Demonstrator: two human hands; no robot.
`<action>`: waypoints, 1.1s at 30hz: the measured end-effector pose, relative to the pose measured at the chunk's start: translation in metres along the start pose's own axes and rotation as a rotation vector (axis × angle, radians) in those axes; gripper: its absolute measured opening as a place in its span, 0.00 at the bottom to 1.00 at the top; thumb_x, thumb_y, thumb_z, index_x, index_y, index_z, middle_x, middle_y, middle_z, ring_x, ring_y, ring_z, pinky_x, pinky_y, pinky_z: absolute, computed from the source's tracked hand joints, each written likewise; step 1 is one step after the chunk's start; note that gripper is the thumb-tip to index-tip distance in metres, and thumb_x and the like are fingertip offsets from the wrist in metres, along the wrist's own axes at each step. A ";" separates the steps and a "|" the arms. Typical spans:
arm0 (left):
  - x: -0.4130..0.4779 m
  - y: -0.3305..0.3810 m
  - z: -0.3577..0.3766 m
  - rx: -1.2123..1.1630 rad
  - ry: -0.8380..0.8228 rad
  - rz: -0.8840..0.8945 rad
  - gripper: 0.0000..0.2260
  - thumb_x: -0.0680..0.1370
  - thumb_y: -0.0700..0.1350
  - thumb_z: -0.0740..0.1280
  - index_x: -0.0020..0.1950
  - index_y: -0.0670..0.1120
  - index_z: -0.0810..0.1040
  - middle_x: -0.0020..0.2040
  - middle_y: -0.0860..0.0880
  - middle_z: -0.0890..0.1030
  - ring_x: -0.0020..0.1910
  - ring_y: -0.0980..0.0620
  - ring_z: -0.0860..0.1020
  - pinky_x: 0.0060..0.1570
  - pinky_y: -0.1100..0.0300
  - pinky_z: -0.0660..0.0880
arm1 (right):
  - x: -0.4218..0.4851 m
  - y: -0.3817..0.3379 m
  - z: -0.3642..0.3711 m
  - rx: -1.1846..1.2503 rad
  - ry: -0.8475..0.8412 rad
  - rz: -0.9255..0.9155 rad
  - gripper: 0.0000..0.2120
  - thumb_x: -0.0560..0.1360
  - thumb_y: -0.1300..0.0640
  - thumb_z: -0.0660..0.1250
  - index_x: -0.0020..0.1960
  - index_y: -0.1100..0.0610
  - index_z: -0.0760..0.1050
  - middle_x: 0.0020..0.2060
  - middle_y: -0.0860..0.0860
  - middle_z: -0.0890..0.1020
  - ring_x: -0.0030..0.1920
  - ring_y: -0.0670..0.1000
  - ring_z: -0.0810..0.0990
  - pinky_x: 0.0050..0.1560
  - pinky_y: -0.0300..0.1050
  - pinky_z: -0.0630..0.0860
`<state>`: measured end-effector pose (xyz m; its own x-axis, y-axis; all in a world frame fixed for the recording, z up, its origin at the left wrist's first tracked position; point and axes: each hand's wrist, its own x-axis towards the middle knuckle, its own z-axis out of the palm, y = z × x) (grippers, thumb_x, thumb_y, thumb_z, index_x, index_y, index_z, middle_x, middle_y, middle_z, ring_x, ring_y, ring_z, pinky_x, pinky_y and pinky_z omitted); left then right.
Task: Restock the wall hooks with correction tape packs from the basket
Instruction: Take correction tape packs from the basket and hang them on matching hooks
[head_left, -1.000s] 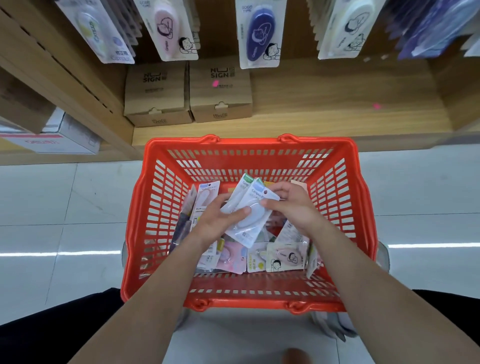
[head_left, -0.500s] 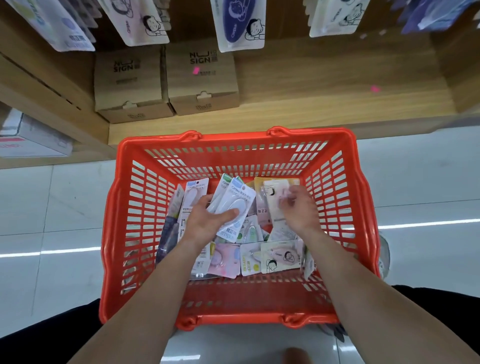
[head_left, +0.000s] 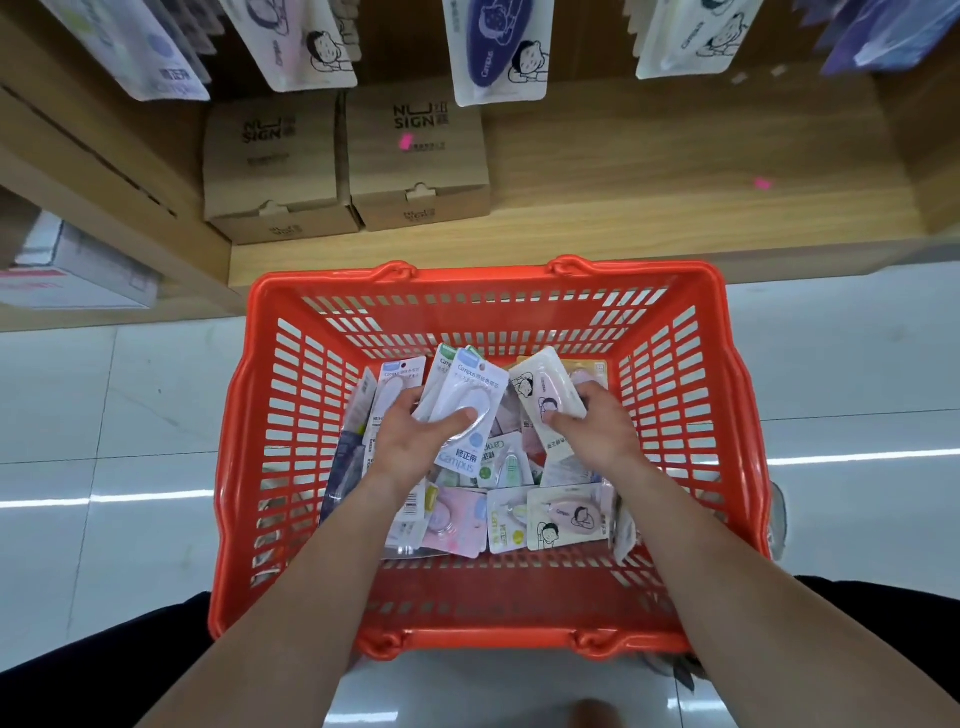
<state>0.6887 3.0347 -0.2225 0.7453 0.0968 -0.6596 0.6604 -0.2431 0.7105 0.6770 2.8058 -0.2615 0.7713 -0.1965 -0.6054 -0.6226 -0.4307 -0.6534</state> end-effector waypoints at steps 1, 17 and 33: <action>-0.002 0.002 -0.002 0.000 0.010 0.002 0.19 0.74 0.45 0.78 0.60 0.49 0.74 0.47 0.57 0.80 0.42 0.62 0.78 0.30 0.74 0.73 | -0.003 -0.003 -0.003 0.063 0.015 -0.027 0.12 0.75 0.54 0.76 0.57 0.53 0.79 0.46 0.47 0.85 0.44 0.49 0.85 0.37 0.41 0.78; -0.102 0.110 -0.076 0.042 0.070 0.250 0.24 0.68 0.49 0.83 0.61 0.49 0.78 0.52 0.50 0.85 0.48 0.51 0.85 0.42 0.62 0.80 | -0.117 -0.113 -0.090 0.196 -0.030 -0.287 0.19 0.68 0.66 0.81 0.54 0.57 0.78 0.45 0.50 0.86 0.38 0.47 0.87 0.34 0.36 0.78; -0.232 0.193 -0.095 -0.096 0.050 0.459 0.20 0.69 0.46 0.82 0.57 0.48 0.80 0.47 0.48 0.88 0.42 0.49 0.87 0.42 0.56 0.82 | -0.235 -0.243 -0.083 0.566 0.060 -0.578 0.07 0.79 0.51 0.72 0.53 0.54 0.80 0.43 0.50 0.88 0.44 0.50 0.88 0.46 0.48 0.83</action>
<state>0.6518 3.0567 0.0904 0.9643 0.0471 -0.2607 0.2649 -0.1811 0.9471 0.6579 2.8837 0.0775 0.9873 -0.1332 -0.0872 -0.0840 0.0294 -0.9960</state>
